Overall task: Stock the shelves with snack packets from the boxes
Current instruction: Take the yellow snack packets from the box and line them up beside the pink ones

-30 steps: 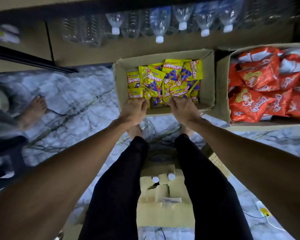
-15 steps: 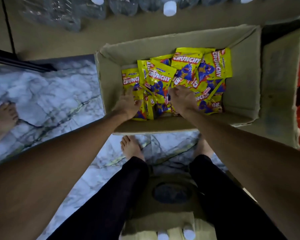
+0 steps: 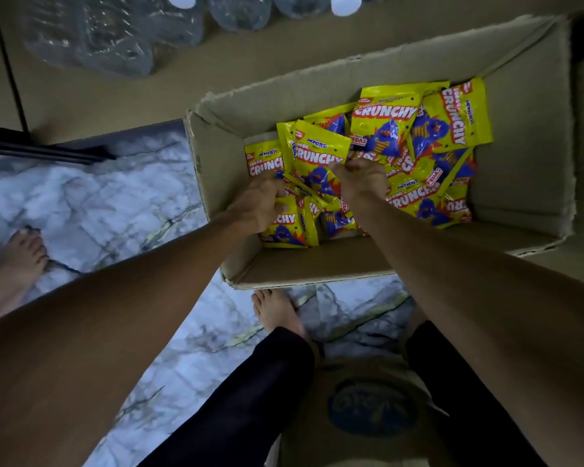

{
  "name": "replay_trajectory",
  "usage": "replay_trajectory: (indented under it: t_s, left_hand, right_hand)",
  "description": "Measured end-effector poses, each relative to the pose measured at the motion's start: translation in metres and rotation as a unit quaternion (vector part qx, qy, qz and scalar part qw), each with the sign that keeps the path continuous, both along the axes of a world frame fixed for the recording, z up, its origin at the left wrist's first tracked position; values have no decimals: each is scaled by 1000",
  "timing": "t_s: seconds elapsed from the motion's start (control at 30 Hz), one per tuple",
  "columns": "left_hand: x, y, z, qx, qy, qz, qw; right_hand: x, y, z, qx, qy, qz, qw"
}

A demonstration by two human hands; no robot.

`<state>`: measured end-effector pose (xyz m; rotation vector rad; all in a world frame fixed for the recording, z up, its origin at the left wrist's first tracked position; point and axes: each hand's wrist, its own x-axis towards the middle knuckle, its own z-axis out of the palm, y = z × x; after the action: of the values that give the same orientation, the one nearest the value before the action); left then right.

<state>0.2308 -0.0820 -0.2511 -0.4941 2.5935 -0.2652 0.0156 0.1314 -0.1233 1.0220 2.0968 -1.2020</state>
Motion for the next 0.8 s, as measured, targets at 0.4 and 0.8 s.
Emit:
replay_trajectory:
  t_s: [0.4,0.8]
  left_hand:
    - [-188,37,277,377,-67,-102,918]
    - [-166,73,565,423,-63,-86,900]
  right_hand:
    - [54,51,143,33,85,93,991]
    - [100,90,426,22,75,45,996]
